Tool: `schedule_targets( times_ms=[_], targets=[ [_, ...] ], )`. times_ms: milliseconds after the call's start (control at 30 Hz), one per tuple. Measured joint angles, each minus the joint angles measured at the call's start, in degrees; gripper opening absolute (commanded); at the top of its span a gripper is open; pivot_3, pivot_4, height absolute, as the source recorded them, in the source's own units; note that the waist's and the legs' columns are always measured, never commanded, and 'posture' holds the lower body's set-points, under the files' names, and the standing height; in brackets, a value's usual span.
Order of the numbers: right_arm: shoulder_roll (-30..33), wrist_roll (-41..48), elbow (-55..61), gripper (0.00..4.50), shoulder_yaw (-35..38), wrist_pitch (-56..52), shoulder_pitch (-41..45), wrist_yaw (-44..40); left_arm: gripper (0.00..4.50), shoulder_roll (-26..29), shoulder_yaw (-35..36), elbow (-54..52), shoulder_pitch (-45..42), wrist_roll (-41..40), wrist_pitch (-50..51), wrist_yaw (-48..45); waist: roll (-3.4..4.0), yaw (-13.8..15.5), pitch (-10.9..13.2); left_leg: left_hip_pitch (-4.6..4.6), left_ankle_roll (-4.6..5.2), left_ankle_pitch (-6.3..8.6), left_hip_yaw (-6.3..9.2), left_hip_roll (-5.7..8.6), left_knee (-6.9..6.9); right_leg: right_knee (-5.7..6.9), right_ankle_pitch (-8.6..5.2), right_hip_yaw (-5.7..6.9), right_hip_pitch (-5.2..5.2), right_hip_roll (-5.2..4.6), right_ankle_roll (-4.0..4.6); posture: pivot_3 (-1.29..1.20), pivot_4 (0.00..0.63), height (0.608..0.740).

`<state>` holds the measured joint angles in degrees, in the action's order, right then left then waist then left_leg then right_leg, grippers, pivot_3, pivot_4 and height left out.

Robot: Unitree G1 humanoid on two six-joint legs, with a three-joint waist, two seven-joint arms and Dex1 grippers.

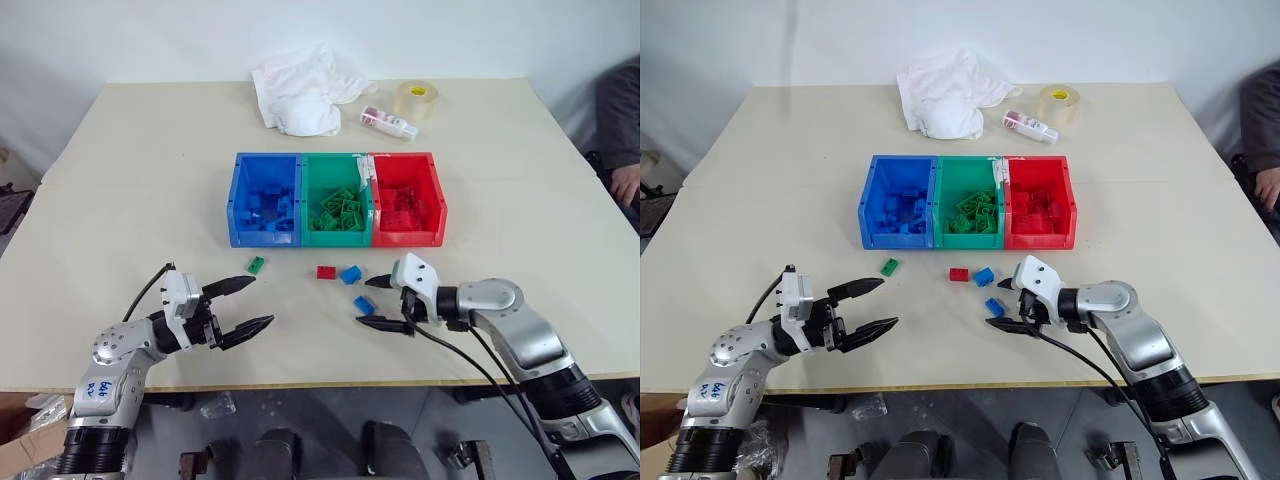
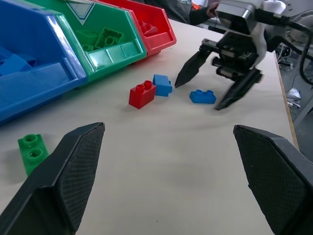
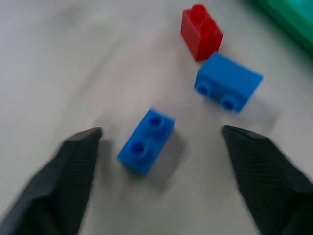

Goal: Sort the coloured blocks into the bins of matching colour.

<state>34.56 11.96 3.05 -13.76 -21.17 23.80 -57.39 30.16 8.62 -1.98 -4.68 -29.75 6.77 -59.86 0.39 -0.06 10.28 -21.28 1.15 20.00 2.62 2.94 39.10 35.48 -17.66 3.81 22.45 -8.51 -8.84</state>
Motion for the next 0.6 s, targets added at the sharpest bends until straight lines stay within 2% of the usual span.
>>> schedule_targets(
  times_ms=[233, 400, 600],
  targets=[
    [0.28, -0.13, 1.51, 0.52, -0.01, -0.16, -0.96, -0.64, 4.50, -0.05, 0.00, -0.22, 0.79, 0.00, 0.00, 0.47, 0.00, 0.01, 0.00, 0.00, 0.00, 0.00, -0.01, 0.01, 0.00, 0.00, 0.00, -0.01, -0.01, -0.01, 0.00, 0.00, 0.150, 0.740],
    [0.34, 0.49, 3.27, 0.45, 0.59, -0.87, -0.33, -0.89, 4.50, -0.44, -0.01, -0.49, 0.79, 0.00, -0.14, 0.89, 0.00, 0.00, 0.00, 0.00, 0.00, 0.00, -0.02, 0.00, 0.00, -0.01, 0.00, -0.01, 0.00, 0.00, 0.00, 0.00, 0.150, 0.740],
    [-4.46, 2.82, 3.28, 0.45, 1.71, -2.52, 6.86, 0.78, 4.50, -2.58, -0.37, -0.29, -0.60, 0.37, -2.20, 1.58, 0.00, -0.08, 0.00, 0.00, -0.01, 0.00, -0.01, -0.01, 0.00, 0.02, 0.00, 0.00, 0.03, 0.01, 0.00, 0.00, 0.150, 0.740]
  ],
)
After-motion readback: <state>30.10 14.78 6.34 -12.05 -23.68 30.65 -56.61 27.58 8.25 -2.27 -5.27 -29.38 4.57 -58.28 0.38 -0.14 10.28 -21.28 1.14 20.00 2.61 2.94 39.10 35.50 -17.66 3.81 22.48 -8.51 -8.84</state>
